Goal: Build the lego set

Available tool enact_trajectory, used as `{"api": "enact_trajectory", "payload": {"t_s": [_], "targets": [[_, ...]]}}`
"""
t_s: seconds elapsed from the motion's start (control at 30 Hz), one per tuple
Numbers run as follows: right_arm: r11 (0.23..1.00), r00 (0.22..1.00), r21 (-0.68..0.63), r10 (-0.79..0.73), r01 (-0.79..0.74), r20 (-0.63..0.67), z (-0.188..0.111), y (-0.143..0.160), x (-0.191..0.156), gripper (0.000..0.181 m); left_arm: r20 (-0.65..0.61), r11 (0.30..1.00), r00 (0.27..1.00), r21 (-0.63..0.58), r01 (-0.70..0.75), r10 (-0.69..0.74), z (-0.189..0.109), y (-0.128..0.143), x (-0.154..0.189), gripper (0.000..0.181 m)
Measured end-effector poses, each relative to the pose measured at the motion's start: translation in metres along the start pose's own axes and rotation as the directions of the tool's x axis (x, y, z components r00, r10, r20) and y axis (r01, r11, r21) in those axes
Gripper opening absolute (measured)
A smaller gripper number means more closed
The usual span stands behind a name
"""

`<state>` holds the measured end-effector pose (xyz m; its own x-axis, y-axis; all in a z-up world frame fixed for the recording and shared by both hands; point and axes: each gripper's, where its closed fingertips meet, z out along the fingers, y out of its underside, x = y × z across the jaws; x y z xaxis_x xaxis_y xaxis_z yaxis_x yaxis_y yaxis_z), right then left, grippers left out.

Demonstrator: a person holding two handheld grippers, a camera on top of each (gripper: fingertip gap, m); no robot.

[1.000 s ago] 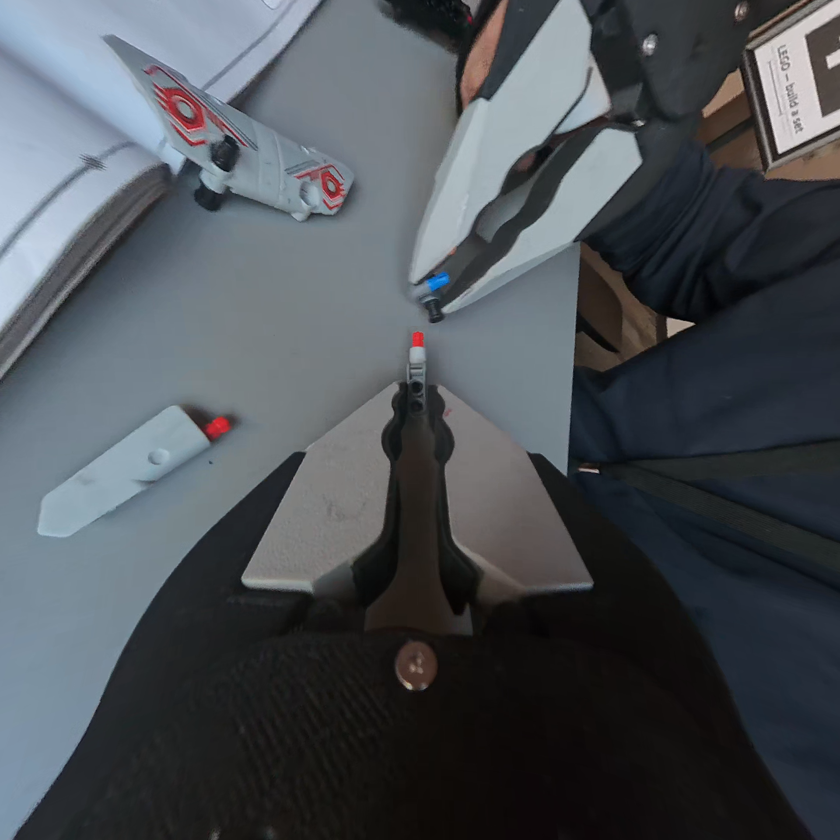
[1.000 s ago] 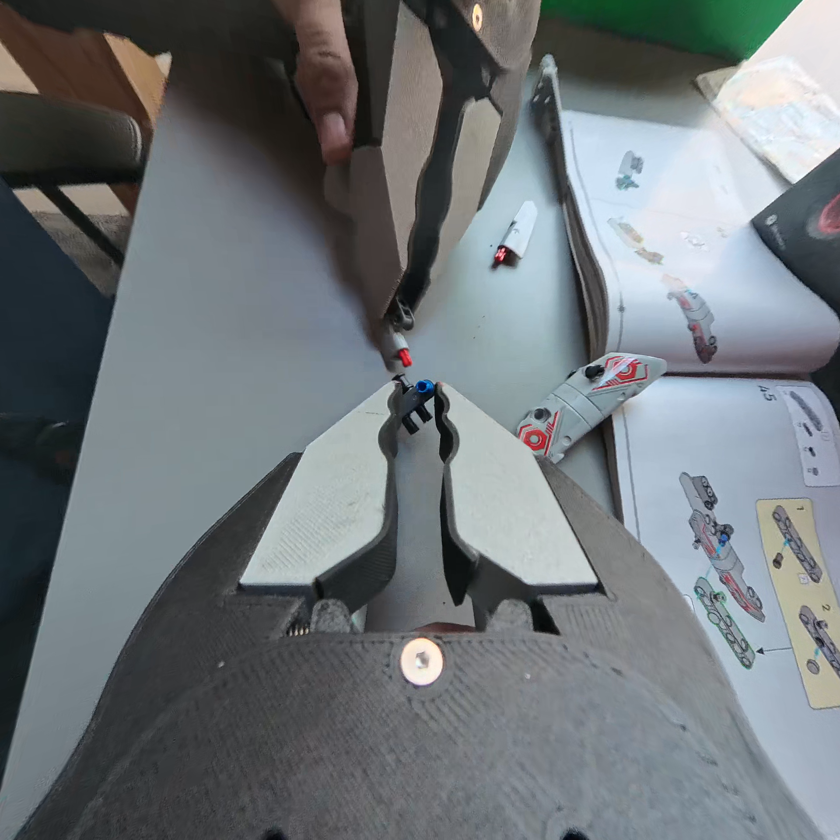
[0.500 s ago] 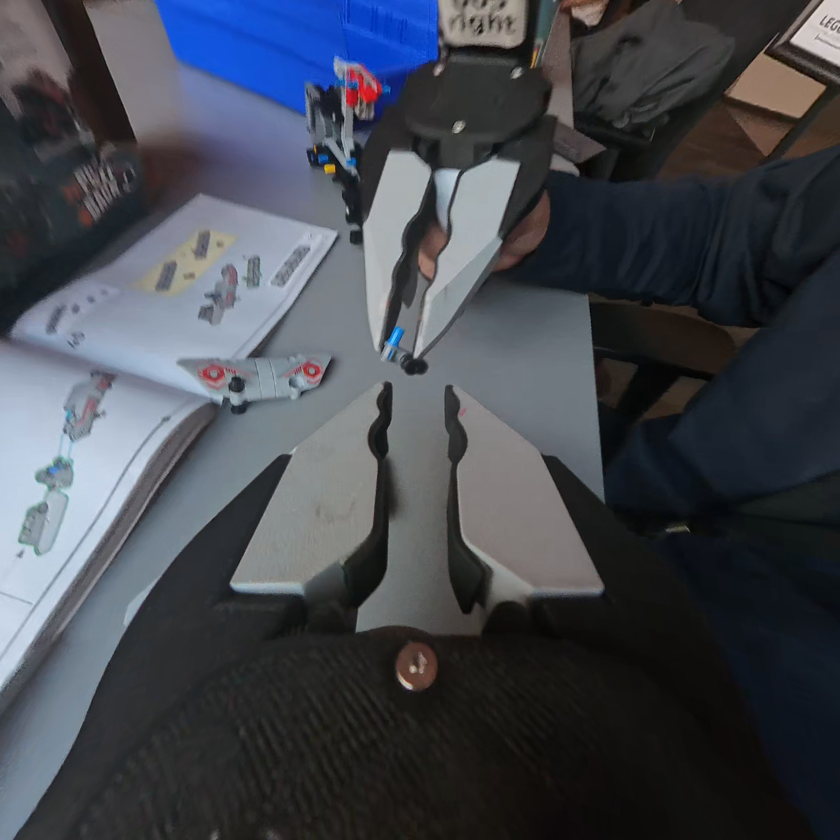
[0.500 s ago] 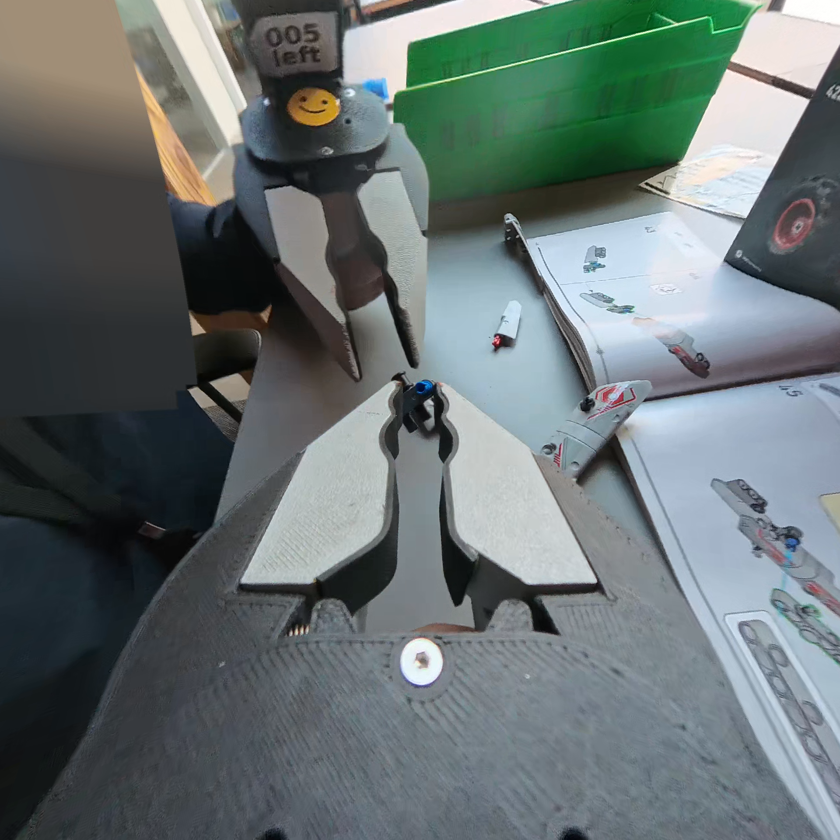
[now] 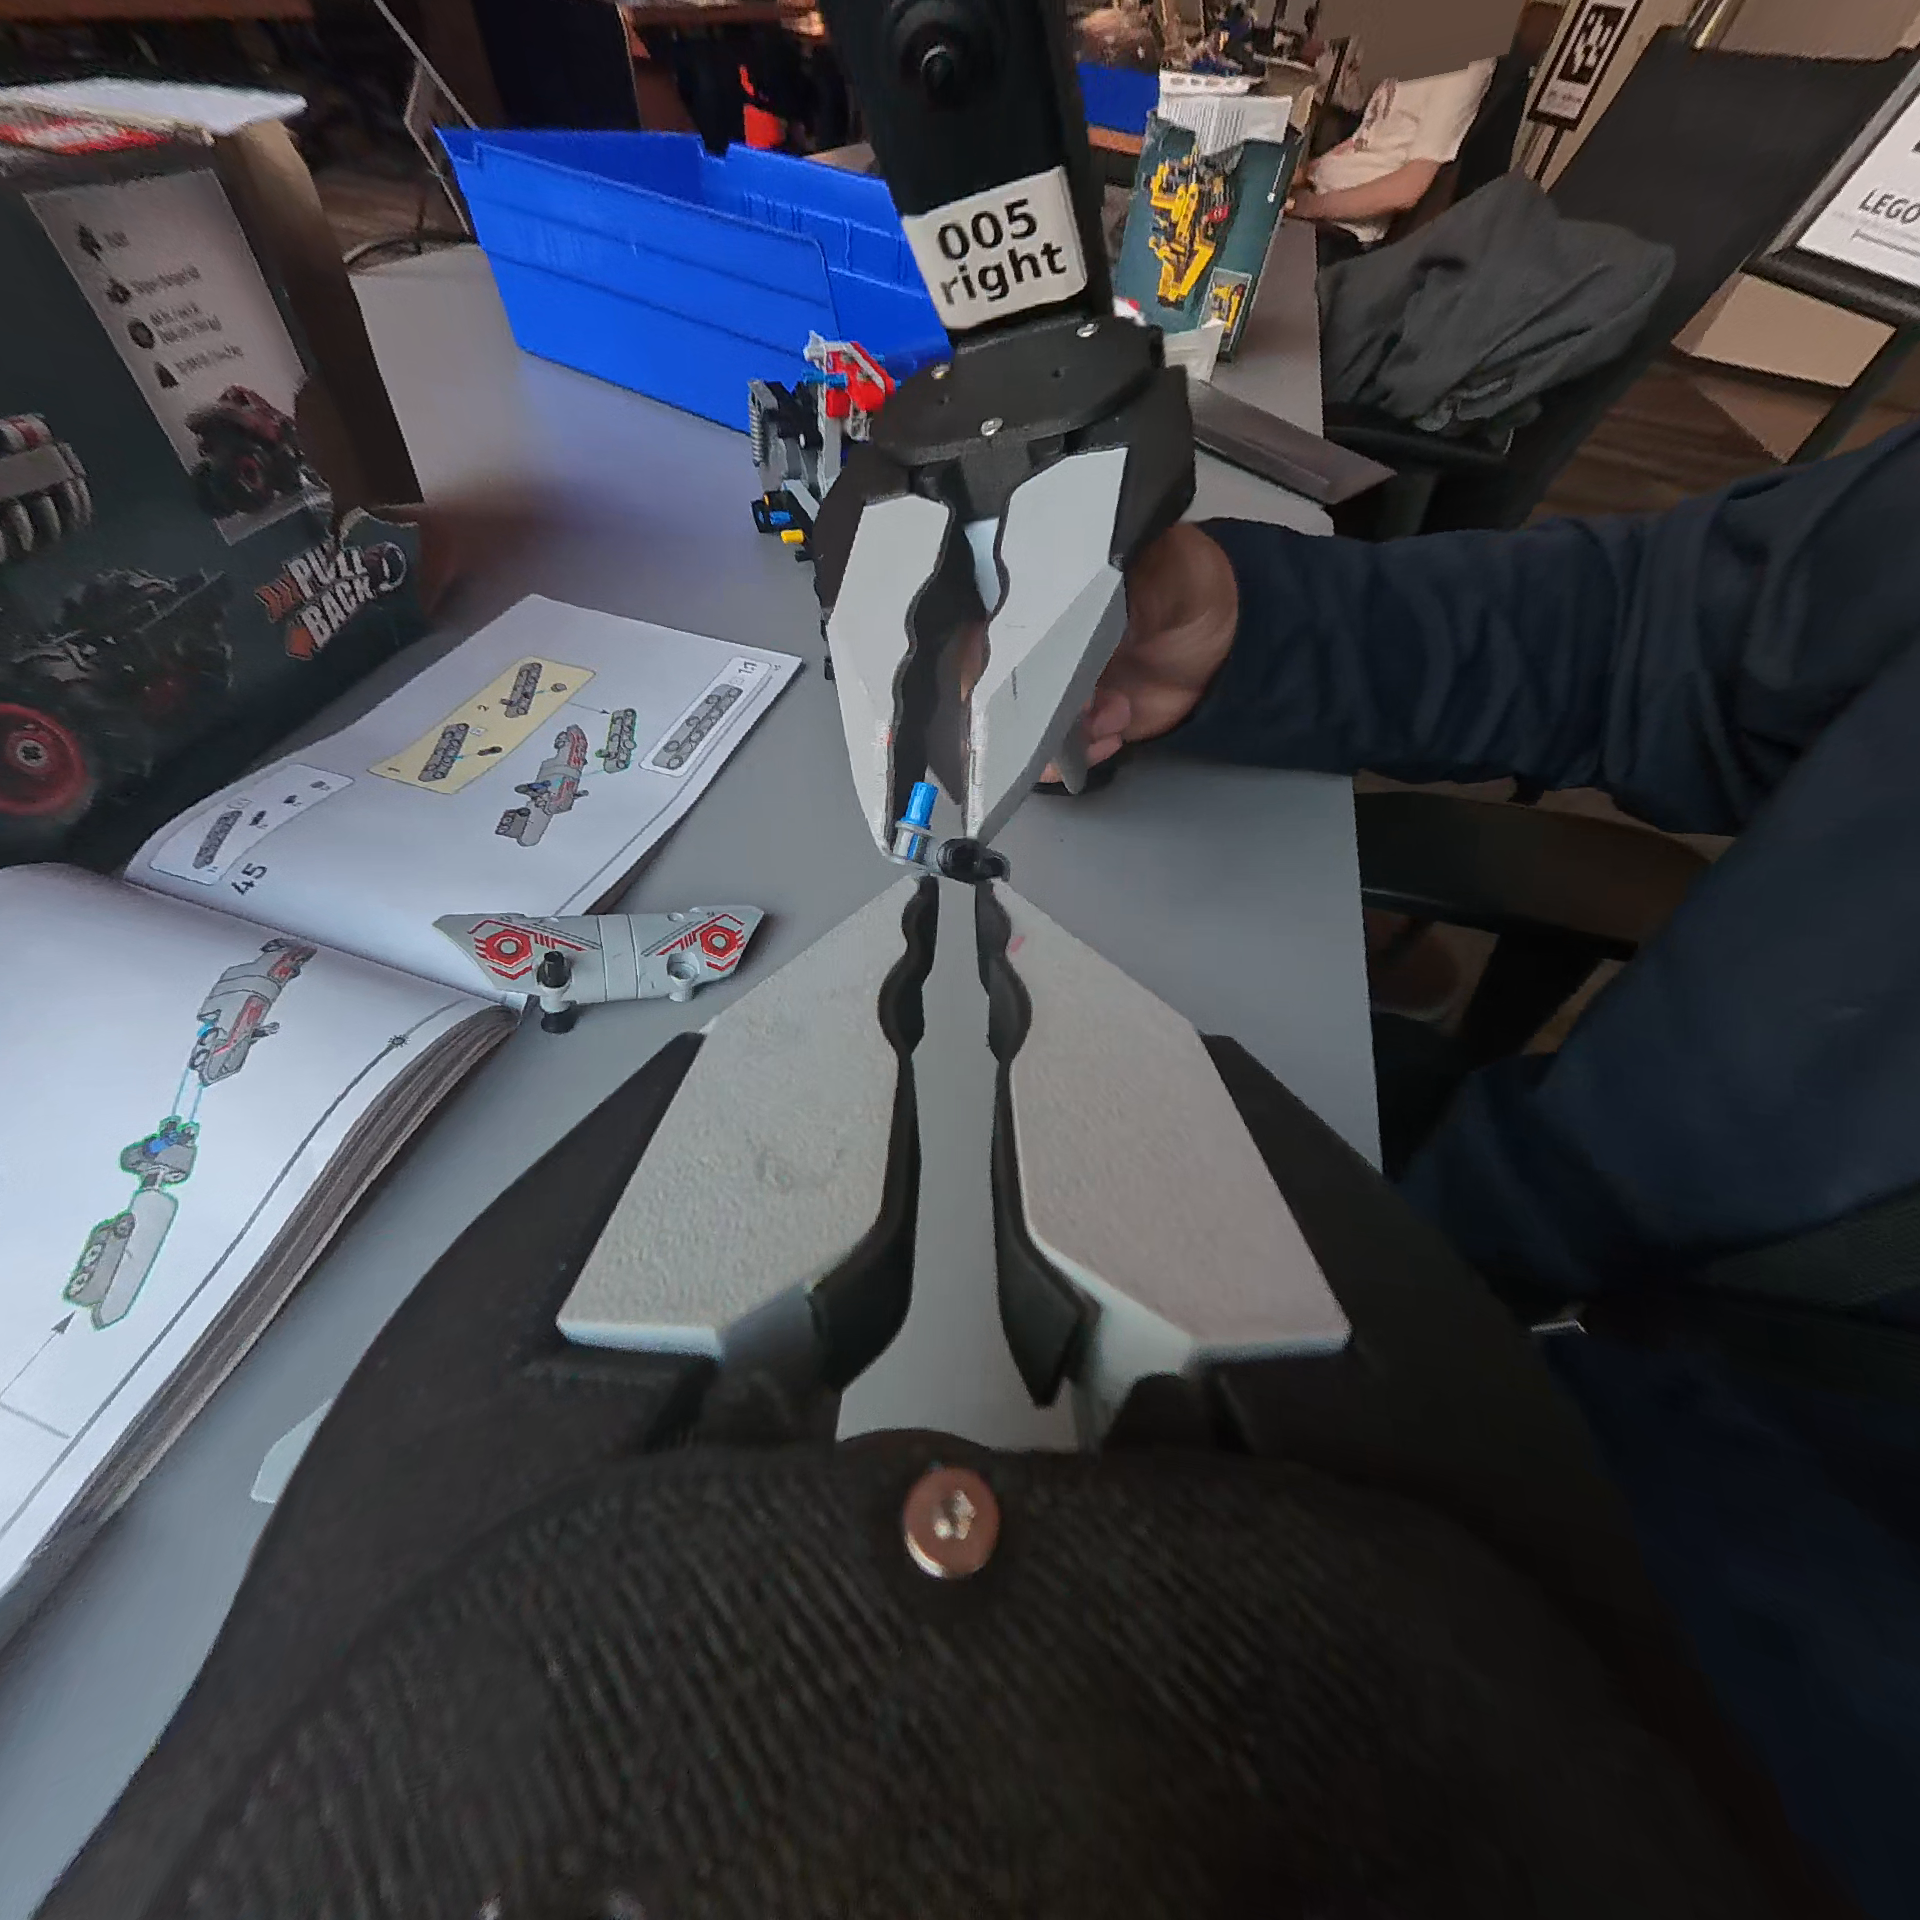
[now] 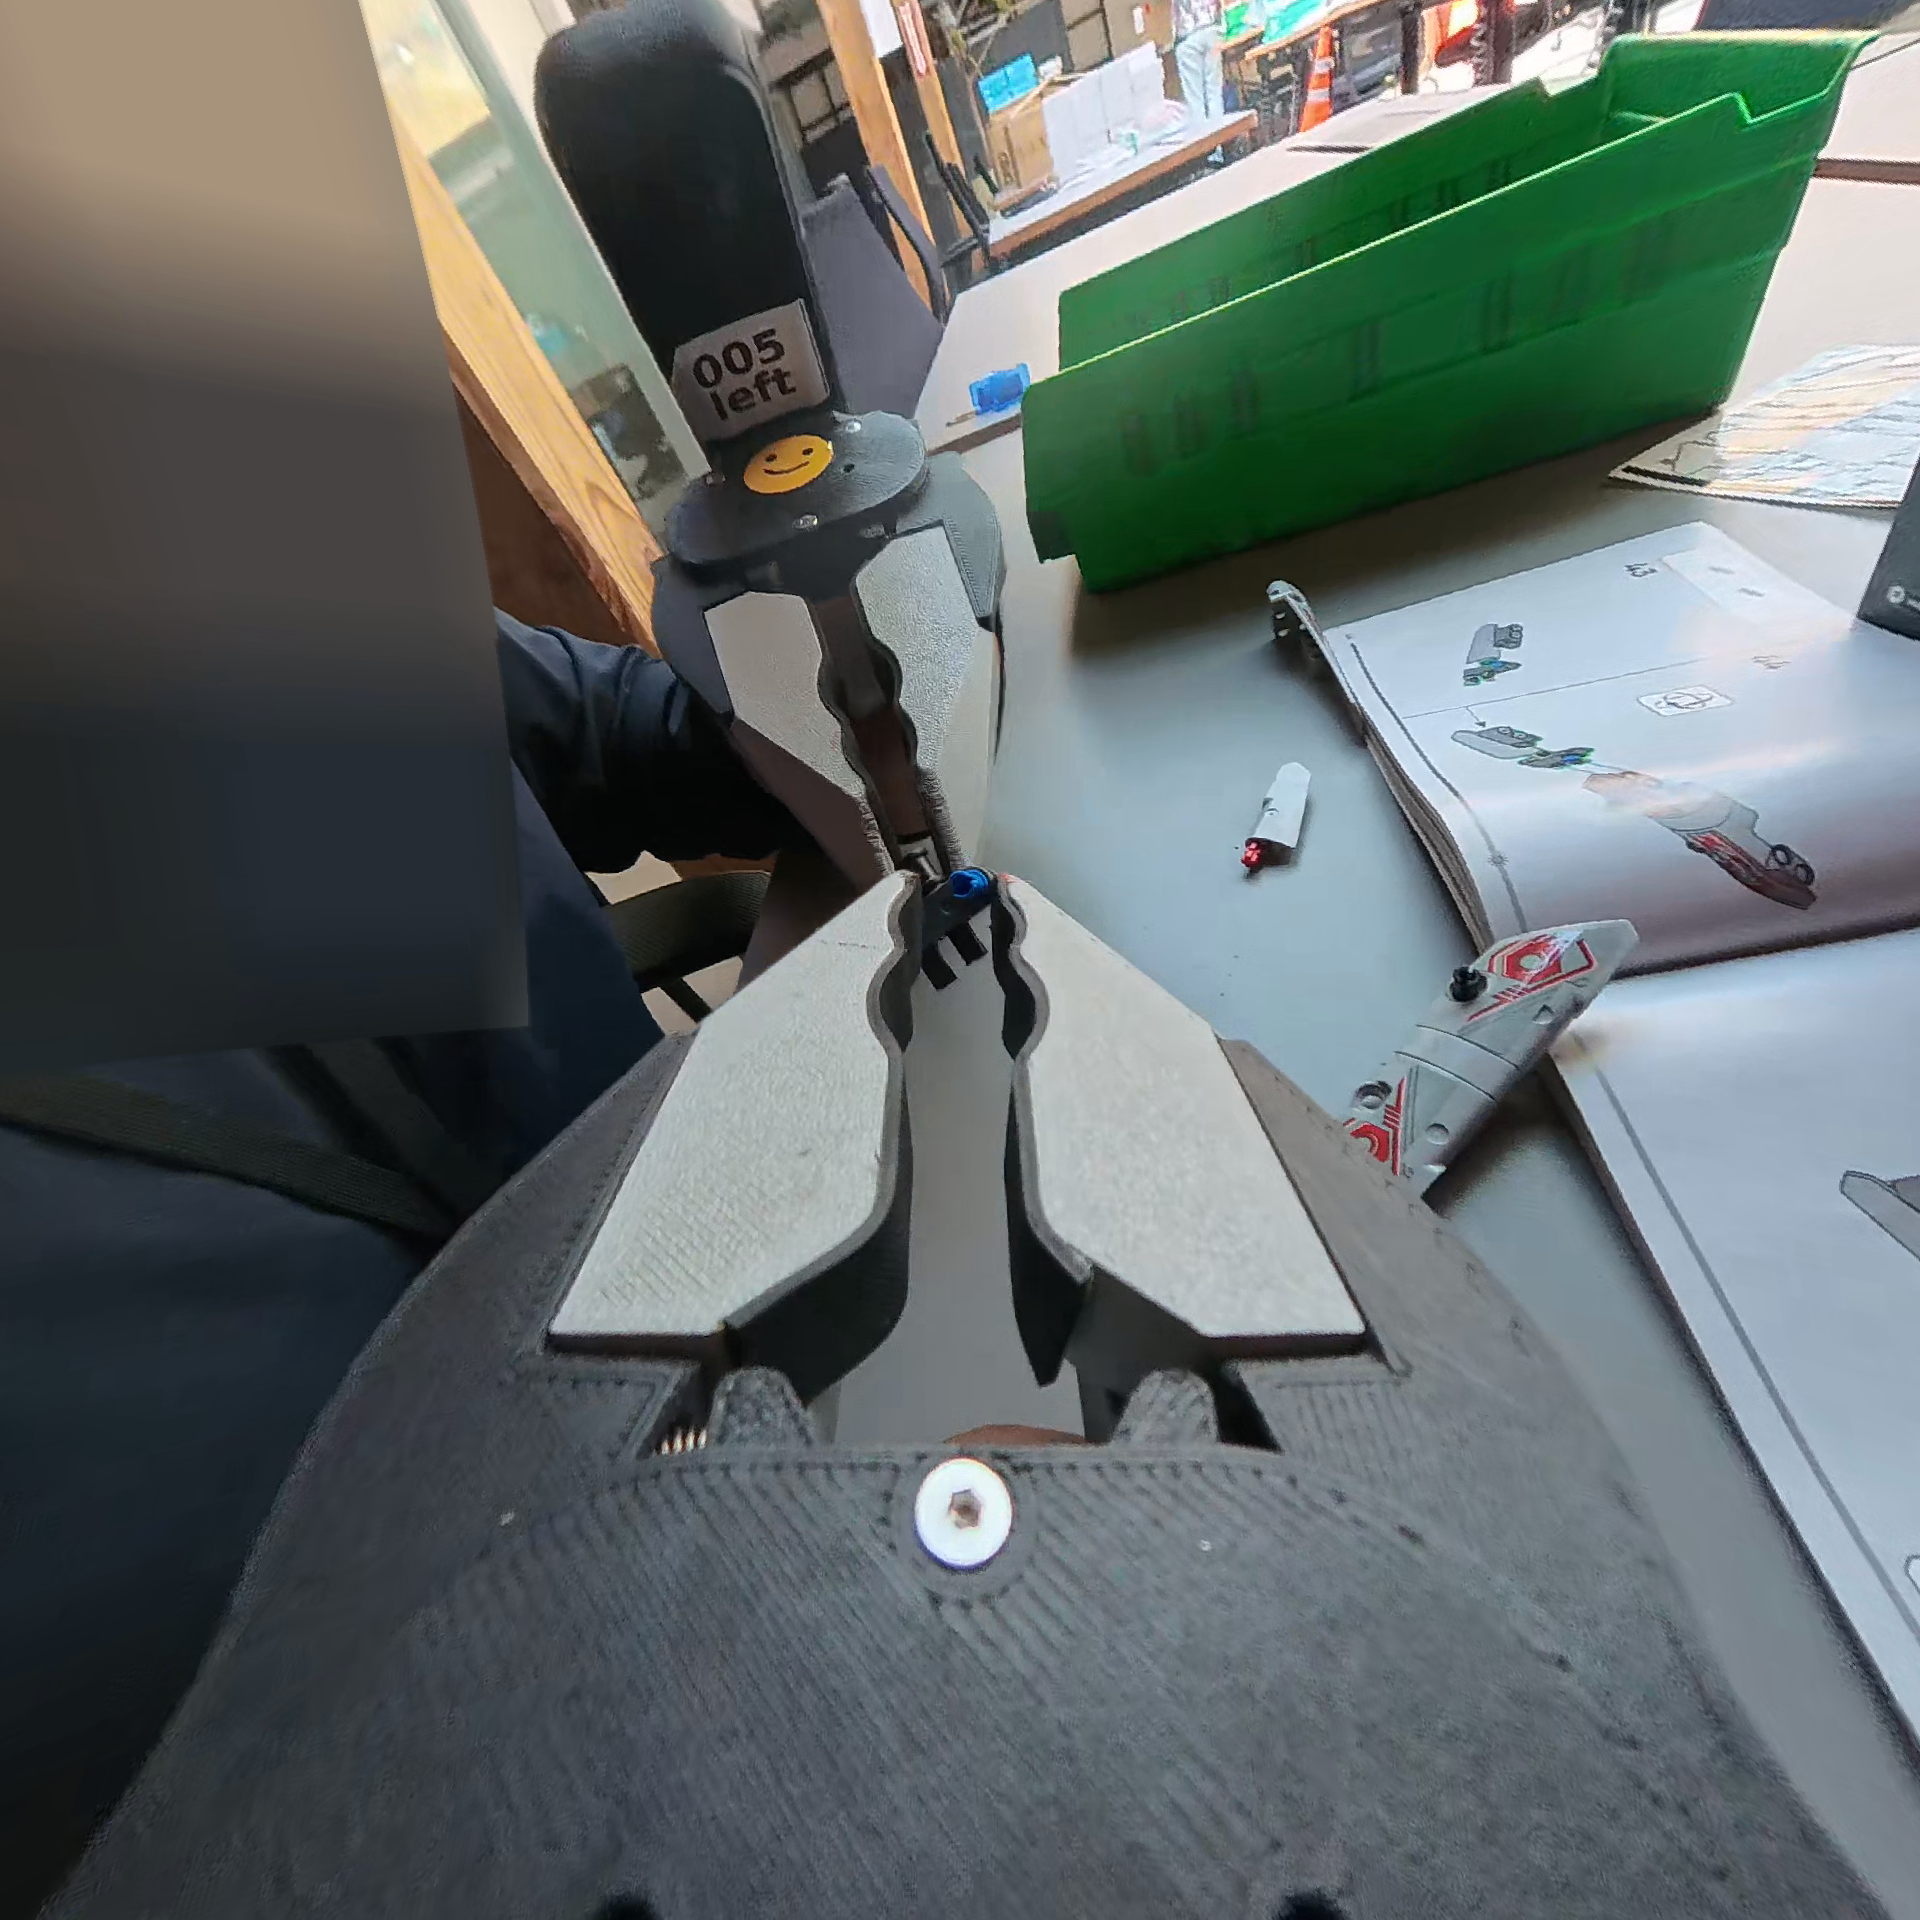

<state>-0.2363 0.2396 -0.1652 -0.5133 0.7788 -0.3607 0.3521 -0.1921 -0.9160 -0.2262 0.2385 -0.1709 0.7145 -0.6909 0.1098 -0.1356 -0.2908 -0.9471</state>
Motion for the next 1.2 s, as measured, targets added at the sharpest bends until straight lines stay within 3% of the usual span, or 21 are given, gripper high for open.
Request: {"api": "enact_trajectory", "payload": {"t_s": [0.17, 0.6, 0.9, 1.03, 1.2], "targets": [[0.999, 0.999, -0.004, 0.036, -0.036, 0.007, 0.001, 0.002, 0.002, 0.01, 0.036, 0.997, 0.998, 0.04, -0.059, 0.057, -0.004, -0.008, 0.0, 0.005], [1.0, 1.0, -0.021, 0.007, -0.007, -0.023, 0.001, 0.003, 0.002, 0.005, 0.051, 0.993, 0.991, 0.0, -0.121, 0.121, -0.002, 0.0, 0.002, 0.004], [0.996, 0.982, 0.075, 0.024, -0.039, 0.189, -0.007, -0.014, -0.027, 0.009, -0.018, 0.951, 0.969, 0.196, -0.237, 0.246, -0.015, -0.027, 0.026, 0.003], [0.998, 0.976, 0.061, 0.012, -0.025, 0.215, -0.005, -0.014, -0.035, 0.005, 0.011, 0.92, 0.947, 0.234, -0.313, 0.32, -0.018, -0.03, 0.03, 0.003], [0.996, 0.959, 0.053, 0.053, -0.07, 0.277, -0.007, -0.015, -0.043, 0.012, 0.045, 0.881, 0.919, 0.268, -0.389, 0.392, -0.018, -0.033, 0.034, 0.003]]}}
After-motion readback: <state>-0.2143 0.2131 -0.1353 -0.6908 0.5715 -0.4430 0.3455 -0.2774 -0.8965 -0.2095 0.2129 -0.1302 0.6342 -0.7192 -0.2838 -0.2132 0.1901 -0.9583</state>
